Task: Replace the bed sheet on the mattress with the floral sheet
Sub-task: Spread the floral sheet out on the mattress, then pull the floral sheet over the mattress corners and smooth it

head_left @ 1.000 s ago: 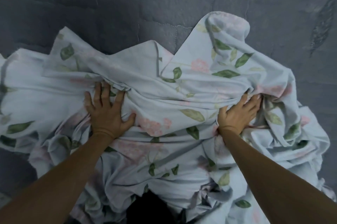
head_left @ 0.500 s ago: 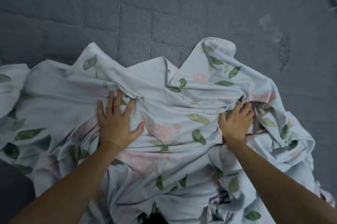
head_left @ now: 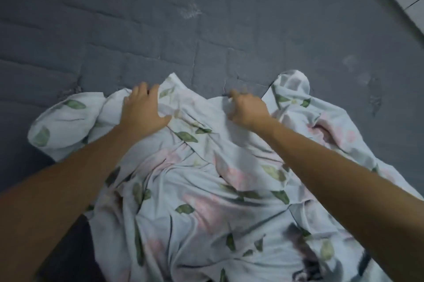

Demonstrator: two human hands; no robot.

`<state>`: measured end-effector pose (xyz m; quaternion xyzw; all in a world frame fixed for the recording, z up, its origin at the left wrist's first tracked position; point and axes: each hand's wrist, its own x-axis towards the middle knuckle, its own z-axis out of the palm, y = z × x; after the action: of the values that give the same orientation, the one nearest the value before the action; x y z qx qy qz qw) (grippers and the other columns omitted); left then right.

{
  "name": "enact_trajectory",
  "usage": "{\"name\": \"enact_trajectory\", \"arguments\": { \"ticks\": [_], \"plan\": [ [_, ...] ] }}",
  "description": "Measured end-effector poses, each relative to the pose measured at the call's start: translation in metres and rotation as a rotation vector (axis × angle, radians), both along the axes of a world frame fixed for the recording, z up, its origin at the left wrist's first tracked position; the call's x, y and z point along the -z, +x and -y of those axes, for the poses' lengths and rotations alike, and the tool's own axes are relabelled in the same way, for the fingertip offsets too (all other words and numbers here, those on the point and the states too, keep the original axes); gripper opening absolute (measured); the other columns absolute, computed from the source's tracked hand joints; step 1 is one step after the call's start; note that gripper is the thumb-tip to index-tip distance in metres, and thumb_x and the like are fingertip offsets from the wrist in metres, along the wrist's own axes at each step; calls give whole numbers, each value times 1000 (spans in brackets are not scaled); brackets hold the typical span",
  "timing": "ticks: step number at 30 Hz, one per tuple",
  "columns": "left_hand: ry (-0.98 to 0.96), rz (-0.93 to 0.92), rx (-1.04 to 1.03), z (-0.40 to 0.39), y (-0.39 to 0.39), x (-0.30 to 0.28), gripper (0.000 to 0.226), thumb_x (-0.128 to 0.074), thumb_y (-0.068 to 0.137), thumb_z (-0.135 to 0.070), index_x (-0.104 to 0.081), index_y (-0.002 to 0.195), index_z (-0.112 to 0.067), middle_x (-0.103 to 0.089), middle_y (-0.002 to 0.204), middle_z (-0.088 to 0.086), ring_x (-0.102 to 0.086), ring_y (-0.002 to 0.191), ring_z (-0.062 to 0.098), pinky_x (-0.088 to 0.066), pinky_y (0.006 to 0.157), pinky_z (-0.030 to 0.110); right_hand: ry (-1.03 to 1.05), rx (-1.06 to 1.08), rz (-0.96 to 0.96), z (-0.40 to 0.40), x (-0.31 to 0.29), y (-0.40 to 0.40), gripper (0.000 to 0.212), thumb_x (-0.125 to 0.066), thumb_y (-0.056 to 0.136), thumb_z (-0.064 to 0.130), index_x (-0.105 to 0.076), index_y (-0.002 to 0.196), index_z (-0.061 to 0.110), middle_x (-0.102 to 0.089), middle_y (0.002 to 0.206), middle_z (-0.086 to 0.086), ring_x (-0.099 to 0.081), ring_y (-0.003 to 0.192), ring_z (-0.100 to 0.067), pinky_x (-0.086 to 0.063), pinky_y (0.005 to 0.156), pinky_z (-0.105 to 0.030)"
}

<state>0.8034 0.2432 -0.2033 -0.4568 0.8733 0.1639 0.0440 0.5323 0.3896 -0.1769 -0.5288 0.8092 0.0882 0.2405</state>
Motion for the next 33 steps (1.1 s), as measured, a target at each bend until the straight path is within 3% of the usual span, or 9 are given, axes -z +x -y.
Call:
{"name": "enact_trajectory", "arguments": {
  "ticks": [2,5,7,11,15,19,22,28,33],
  "plan": [
    [78,94,56,20,10,-8,63,-76,76,-51,-53,123,-16,-61,116,16,-56,112,39,-44,97,51,81,-21,12,26,-6,-8,42,-67,87,27,-56,127,24,-65,123,-10,-63,108,-35,-51,81,-39],
    [322,185,127,50,21,-23,51,-80,75,-51,-58,114,-26,-67,111,1,-62,108,32,-38,93,42,132,-111,-5,57,-17,-13,53,-79,82,38,-51,124,21,-60,111,2,-59,98,-28,-47,78,-38],
    [411,213,206,71,34,-30,44,-84,73,-53,-69,104,-26,-71,101,-6,-64,98,24,-42,89,39,235,-216,-48,75,-16,-7,42,-81,82,42,-60,111,20,-63,104,-2,-60,93,-28,-52,78,-38],
    [563,70,206,112,59,-35,38,-82,87,-36,-65,72,-5,-57,66,3,-51,67,20,-33,58,33,172,-185,-156,110,-16,9,14,-62,96,33,-65,105,23,-68,112,-12,-64,93,-32,-52,78,-37],
    [433,-149,54,150,90,-27,41,-77,91,-43,-66,74,-6,-66,72,12,-63,72,27,-45,64,37,-78,118,-140,159,-11,24,8,-53,97,20,-46,96,17,-73,84,-14,-70,65,-30,-59,69,-38],
    [327,-187,-84,186,122,-12,13,-72,95,-33,-73,91,-21,-73,100,13,-68,96,34,-55,82,43,-251,226,-144,208,-3,48,12,-44,101,19,-43,110,11,-66,99,-28,-63,92,-48,-42,70,-42],
    [191,-115,-154,220,143,-1,27,-69,96,-40,-74,116,-23,-71,118,17,-65,109,40,-54,87,44,-324,259,-88,244,0,56,8,-46,98,16,-40,102,13,-64,101,-28,-60,93,-49,-35,69,-41],
    [28,-44,-215,318,177,-6,25,-64,97,-30,-70,105,-7,-67,112,24,-64,104,44,-48,79,41,-502,287,12,349,-24,52,11,-50,93,22,-42,85,20,-54,84,-10,-57,82,-33,-36,69,-40],
    [-75,23,-225,377,189,-22,13,-66,92,-14,-67,98,-2,-65,107,27,-63,101,47,-41,75,41,-527,402,-124,441,-66,33,30,-39,101,33,-50,122,16,-59,115,-19,-59,115,-41,-44,85,-42]
  ]
}}
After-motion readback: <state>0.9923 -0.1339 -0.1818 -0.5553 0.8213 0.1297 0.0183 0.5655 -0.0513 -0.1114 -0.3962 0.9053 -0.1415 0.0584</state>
